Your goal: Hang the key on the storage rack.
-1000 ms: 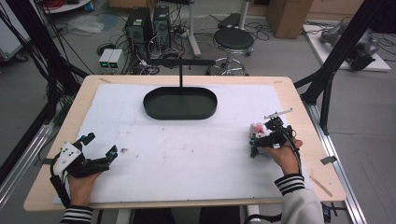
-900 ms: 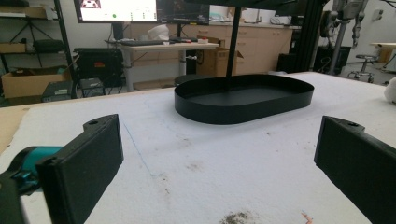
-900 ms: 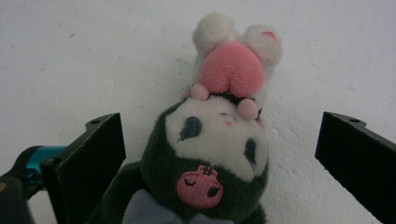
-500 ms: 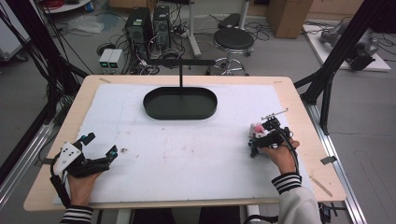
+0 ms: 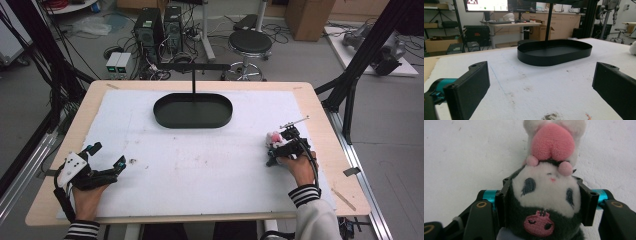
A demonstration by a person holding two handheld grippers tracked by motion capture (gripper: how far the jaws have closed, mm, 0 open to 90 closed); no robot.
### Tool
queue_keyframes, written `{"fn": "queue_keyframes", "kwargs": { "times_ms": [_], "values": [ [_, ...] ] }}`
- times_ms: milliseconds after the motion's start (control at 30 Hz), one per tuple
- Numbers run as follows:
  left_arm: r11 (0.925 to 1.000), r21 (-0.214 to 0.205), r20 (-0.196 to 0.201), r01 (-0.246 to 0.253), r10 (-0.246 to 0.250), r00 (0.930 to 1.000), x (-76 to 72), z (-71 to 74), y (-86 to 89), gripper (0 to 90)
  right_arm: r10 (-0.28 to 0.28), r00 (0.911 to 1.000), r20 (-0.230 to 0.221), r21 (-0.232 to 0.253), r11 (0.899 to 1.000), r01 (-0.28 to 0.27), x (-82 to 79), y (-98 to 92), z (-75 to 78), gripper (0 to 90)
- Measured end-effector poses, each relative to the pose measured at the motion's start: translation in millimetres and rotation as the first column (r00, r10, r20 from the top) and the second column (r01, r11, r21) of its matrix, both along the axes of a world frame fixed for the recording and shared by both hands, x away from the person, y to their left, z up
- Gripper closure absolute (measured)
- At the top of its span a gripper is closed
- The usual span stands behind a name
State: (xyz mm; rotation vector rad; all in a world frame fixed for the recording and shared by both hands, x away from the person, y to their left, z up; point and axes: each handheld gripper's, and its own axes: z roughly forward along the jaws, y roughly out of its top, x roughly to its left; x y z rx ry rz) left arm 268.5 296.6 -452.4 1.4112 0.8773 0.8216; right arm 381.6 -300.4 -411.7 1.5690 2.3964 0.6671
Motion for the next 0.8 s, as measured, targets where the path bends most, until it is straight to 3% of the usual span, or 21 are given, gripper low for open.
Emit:
{"fn": "queue_keyframes", "kwargs": {
  "times_ms": [500, 600, 733, 800],
  "values": [
    [1.0000, -0.004, -0.009, 0.000, 0.000, 1.0000, 1.0, 0.4, 0.4, 1.7, 0.038, 0.9992, 0.013, 0.040, 0.998, -0.039, 0.9, -2.2, 1.2, 44.3],
    [0.9998, 0.007, -0.016, 0.017, -0.017, 0.9997, 1.9, 0.8, 0.2, 1.7, 0.085, 0.9953, 0.046, 0.074, 0.993, -0.089, 0.6, -0.1, 3.5, 44.2],
    [0.9990, 0.006, -0.027, 0.045, -0.045, 0.9986, 3.5, 1.4, 0.9, 1.7, 0.108, 0.9915, 0.073, 0.100, 0.988, -0.115, -0.4, 1.7, 6.3, 44.2],
    [0.9995, 0.008, -0.044, 0.031, -0.030, 0.9986, 4.6, 2.1, 2.2, 1.7, 0.139, 0.9849, 0.103, 0.136, 0.979, -0.153, -1.2, 2.6, 8.9, 44.2]
  ]
}}
